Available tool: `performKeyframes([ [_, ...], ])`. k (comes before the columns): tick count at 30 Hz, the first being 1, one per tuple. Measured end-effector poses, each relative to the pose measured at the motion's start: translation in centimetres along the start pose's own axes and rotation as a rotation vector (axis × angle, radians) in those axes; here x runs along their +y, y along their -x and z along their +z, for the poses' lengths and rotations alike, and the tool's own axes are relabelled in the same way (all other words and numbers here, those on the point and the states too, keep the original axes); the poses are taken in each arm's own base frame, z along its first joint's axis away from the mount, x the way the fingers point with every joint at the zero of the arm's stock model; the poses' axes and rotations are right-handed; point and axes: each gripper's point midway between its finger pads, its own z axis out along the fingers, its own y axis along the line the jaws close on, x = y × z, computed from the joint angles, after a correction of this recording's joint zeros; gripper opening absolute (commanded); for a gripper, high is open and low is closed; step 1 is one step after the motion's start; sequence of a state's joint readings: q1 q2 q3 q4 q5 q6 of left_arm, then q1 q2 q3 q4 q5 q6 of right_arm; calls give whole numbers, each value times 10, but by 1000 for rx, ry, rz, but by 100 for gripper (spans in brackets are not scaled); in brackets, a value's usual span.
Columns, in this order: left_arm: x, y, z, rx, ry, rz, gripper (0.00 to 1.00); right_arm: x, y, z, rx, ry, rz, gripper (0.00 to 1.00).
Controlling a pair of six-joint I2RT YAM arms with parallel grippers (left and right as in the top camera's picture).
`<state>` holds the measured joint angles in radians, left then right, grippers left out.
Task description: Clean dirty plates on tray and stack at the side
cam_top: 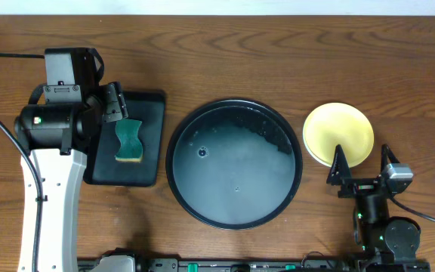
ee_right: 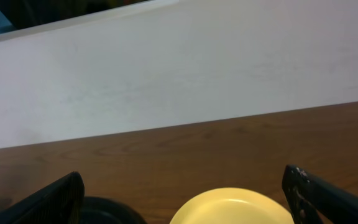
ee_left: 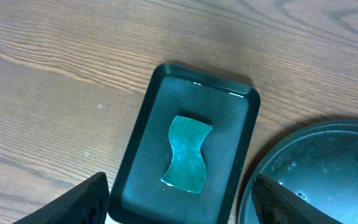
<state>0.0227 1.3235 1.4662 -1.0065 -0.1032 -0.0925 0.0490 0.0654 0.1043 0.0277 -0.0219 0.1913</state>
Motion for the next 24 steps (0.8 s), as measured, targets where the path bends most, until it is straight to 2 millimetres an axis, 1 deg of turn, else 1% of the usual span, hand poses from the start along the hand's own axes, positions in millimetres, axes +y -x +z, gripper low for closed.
performKeyframes([
  [7,0,0,0,0,0,0,74,-4,-21,0,9,-2,9,99],
  [10,0,0,0,0,0,0,74,-9,-48,-1,104,-19,16,99],
  [12,0,0,0,0,0,0,74,-11,-59,-2,141,-24,18,99],
  [24,0,0,0,0,0,0,74,-10,-58,-2,139,-23,21,99],
])
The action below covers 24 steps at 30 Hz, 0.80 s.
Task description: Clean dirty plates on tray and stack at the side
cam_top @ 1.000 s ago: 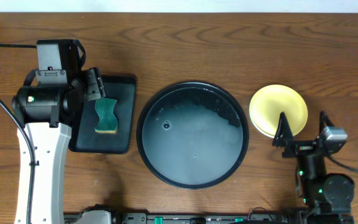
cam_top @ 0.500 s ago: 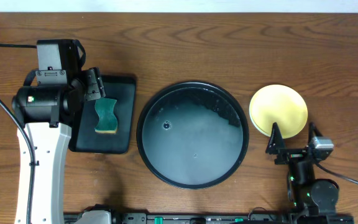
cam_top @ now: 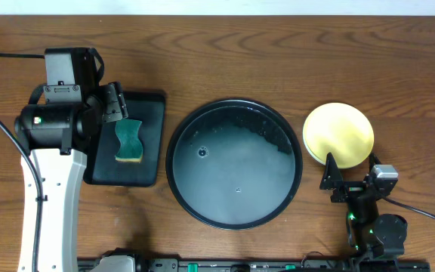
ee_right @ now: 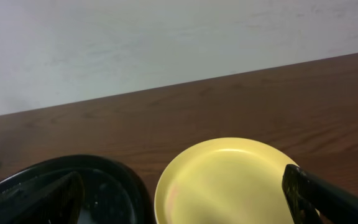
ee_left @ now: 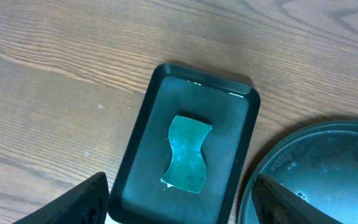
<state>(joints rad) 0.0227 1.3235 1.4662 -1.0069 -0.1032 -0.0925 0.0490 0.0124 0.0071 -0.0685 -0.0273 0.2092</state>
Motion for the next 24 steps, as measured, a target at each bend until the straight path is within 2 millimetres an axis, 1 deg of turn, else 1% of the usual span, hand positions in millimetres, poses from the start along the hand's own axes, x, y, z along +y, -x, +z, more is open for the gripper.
performKeyframes([
  [14,0,0,0,0,0,0,74,0,0,0,0,0,0,99],
  [17,1,0,-4,-8,-1,3,74,0,0,0,0,0,0,99],
  [20,4,-5,-22,-33,-4,-1,74,0,0,0,0,0,0,99],
  [24,12,-8,-64,-168,-24,-24,74,0,0,0,0,0,0,99],
])
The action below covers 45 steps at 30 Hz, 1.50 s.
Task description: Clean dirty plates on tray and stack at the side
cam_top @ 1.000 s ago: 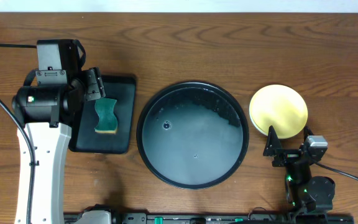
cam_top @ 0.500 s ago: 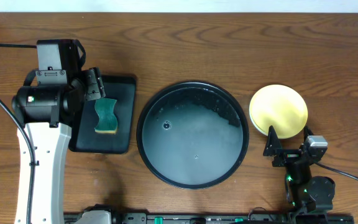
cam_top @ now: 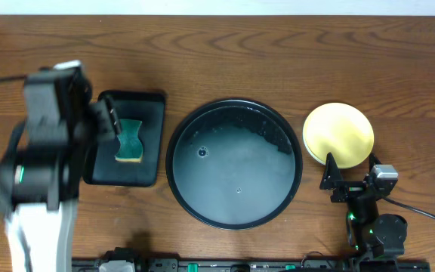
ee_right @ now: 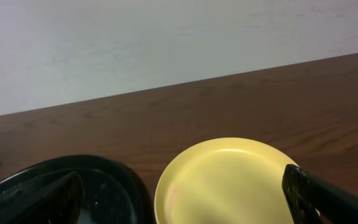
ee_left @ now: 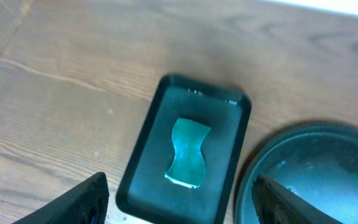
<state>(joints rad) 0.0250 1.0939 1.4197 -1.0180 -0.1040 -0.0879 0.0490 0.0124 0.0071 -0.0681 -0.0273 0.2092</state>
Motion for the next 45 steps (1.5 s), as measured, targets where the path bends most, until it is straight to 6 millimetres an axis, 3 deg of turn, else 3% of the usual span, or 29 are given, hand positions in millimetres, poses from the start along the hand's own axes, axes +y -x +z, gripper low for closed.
performKeyframes([
  [4,12,4,-33,-218,-14,-51,74,0,0,0,0,0,0,99],
  [9,21,-18,-45,-444,-30,-96,74,0,0,0,0,1,3,99],
  [17,20,-69,8,-585,-52,-116,74,0,0,0,0,2,3,99],
  [23,20,-88,28,-729,-73,-136,74,0,0,0,0,2,3,99],
  [28,20,-110,48,-741,-74,-138,74,0,0,0,1,3,3,99],
  [35,20,-121,57,-747,-76,-139,74,0,0,0,1,3,3,99],
  [40,20,-138,78,-689,-68,-130,74,0,0,0,1,3,3,99],
  [45,19,-141,80,-674,-69,-127,74,0,0,0,0,2,3,99],
])
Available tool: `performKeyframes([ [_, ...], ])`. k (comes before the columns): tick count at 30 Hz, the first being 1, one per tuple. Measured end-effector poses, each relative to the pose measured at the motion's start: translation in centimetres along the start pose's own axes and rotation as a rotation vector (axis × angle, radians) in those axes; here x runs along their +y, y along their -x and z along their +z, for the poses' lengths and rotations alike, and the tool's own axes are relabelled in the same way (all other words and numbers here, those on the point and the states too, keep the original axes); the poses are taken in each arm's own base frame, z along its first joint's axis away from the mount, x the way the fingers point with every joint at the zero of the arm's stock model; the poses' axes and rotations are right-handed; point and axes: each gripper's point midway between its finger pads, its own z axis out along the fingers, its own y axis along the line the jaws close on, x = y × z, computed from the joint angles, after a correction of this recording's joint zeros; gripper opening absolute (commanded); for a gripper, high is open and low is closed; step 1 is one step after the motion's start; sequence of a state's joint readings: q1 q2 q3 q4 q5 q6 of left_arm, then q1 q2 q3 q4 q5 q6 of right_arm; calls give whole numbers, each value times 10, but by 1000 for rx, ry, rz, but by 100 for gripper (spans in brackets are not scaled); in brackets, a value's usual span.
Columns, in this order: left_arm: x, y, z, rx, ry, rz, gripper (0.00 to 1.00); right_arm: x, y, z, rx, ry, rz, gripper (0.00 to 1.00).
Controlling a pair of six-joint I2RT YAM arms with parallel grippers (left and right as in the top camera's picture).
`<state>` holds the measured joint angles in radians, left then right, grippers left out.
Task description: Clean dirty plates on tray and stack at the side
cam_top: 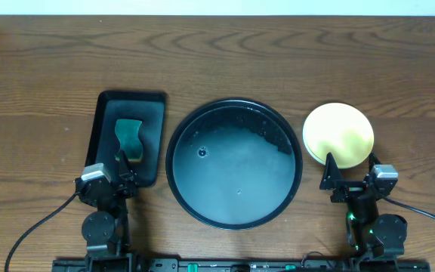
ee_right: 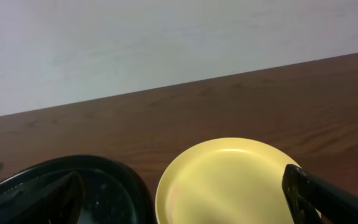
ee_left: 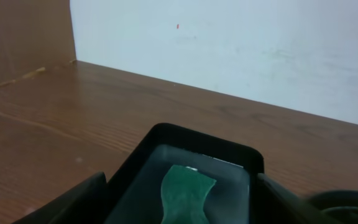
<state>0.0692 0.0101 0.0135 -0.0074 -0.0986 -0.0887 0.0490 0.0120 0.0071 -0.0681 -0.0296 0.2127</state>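
A yellow plate [cam_top: 338, 133] lies on the table right of the round black tray [cam_top: 169, 162], which holds only soapy water. The right wrist view shows the same plate [ee_right: 229, 180] beside the tray's rim [ee_right: 123, 171]. My right gripper [cam_top: 351, 175] sits low just in front of the plate, open and holding nothing [ee_right: 182, 186]. My left gripper [cam_top: 115, 180] rests open at the near end of the sponge tray, with nothing between its fingers [ee_left: 182, 193].
A green sponge [cam_top: 129, 140] lies in a wet black rectangular tray [cam_top: 151, 121] left of the round tray; the left wrist view shows this sponge [ee_left: 185, 196] close ahead. Both arms are folded at the table's front edge. A white wall stands behind the table.
My left arm, which was blurred and raised over the sponge tray, is now folded down at the front edge with its open gripper low before that tray. The right arm has not moved.
At first my left arm stood stretched above the sponge tray and my right gripper was open at the plate's near edge. Then the right gripper sat lower and nearer the front. The left arm has since come down too, and both rest open.
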Motion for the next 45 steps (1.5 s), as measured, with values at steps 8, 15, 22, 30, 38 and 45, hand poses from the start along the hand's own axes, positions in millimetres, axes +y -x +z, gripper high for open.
performKeyframes([
  [8,-2,-1,0,8,-14,1,74,0,0,0,0,0,0,99],
  [15,-3,-1,0,8,-16,1,74,0,0,0,0,0,0,99],
  [22,-3,-1,0,8,-16,1,75,0,0,0,0,0,0,99],
  [30,-3,-1,0,9,-16,1,74,0,0,0,0,0,0,99],
  [38,-3,-1,0,9,-17,1,74,0,0,0,0,0,0,99],
  [45,-3,-1,0,9,-17,1,74,0,0,0,0,0,0,99],
])
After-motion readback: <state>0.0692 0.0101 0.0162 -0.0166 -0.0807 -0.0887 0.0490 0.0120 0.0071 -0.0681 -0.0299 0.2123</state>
